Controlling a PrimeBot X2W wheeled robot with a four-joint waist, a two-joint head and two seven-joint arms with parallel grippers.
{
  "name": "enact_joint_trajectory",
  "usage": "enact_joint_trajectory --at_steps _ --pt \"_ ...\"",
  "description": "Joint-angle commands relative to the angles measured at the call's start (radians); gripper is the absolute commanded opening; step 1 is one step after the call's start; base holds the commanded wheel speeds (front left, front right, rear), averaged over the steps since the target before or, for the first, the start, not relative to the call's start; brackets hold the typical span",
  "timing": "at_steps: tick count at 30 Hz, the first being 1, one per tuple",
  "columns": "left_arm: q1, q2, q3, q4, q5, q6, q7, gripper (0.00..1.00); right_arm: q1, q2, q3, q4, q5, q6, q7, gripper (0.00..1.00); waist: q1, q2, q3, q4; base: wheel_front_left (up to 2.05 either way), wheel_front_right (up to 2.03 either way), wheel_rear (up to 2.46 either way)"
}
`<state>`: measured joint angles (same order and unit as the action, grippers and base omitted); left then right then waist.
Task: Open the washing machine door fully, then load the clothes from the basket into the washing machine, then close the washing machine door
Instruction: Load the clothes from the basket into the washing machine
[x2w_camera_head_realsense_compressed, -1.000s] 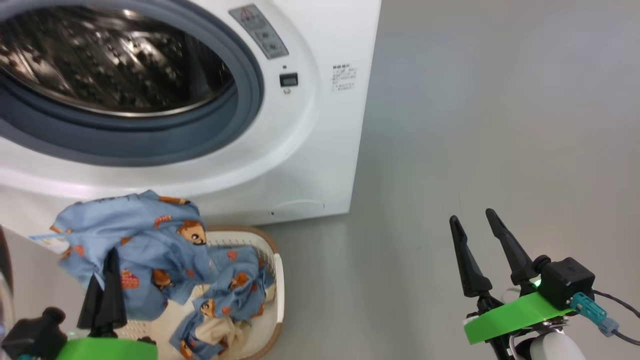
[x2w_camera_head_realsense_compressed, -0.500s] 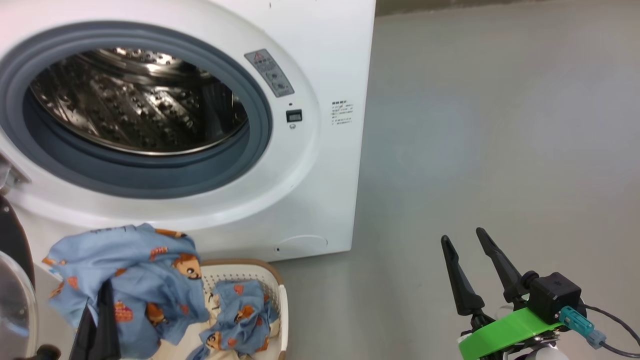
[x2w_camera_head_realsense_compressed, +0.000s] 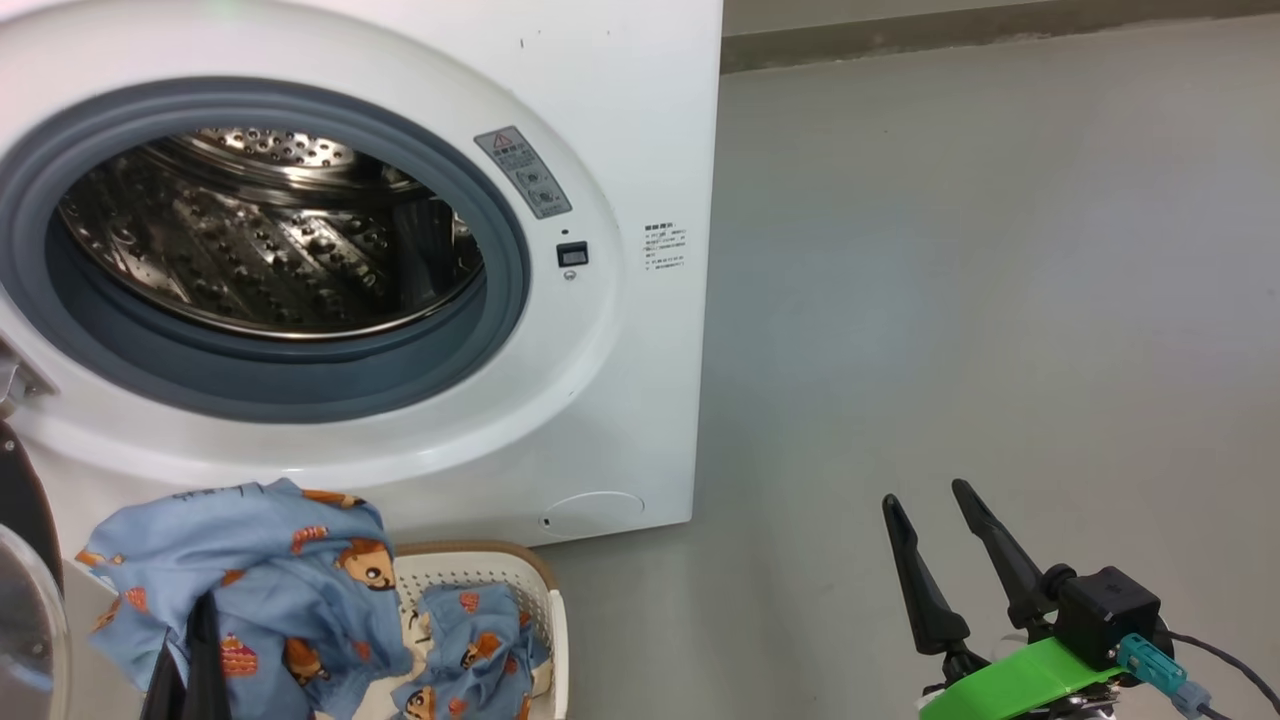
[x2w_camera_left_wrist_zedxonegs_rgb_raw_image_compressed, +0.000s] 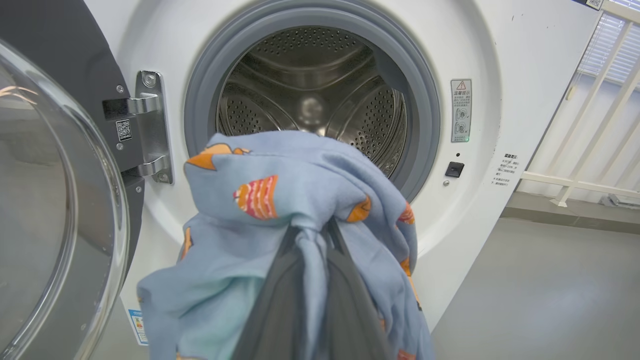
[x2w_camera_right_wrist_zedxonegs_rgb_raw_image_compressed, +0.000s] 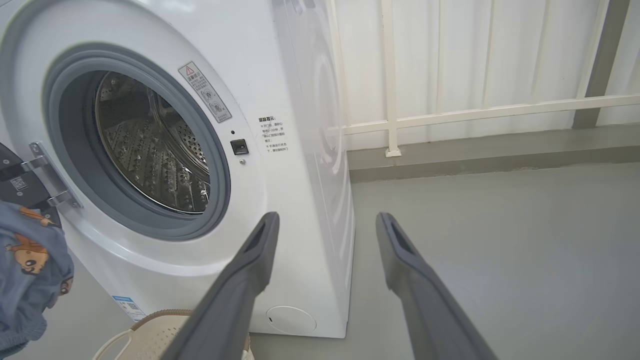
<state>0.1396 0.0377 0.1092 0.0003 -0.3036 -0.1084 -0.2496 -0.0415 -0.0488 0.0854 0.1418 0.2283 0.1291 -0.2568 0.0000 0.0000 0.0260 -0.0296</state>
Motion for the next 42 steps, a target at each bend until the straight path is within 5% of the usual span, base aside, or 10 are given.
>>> enact_joint_trajectory --at_steps 1,19,42 --pt "-0.021 0.013 0.031 -0.036 -0.005 0.01 -0.012 0.0 -0.019 -0.001 0.026 -0.029 -0.014 0.002 -0.005 1.0 0.0 0.0 0.008 0.003 0.0 0.0 0.0" --pt "-0.271 0.022 0.053 0.025 0.012 0.0 -0.012 0.0 -0.076 -0.001 0.03 -0.054 -0.018 0.002 -0.005 1.0 0.0 0.0 0.216 -0.018 0.0 0.0 0.0" --pt "-0.973 0.201 -0.001 0.469 -0.024 -0.022 -0.012 0.0 -0.209 -0.001 0.053 -0.097 -0.025 0.002 -0.005 1.0 0.0 0.0 0.541 -0.089 0.0 0.0 0.0"
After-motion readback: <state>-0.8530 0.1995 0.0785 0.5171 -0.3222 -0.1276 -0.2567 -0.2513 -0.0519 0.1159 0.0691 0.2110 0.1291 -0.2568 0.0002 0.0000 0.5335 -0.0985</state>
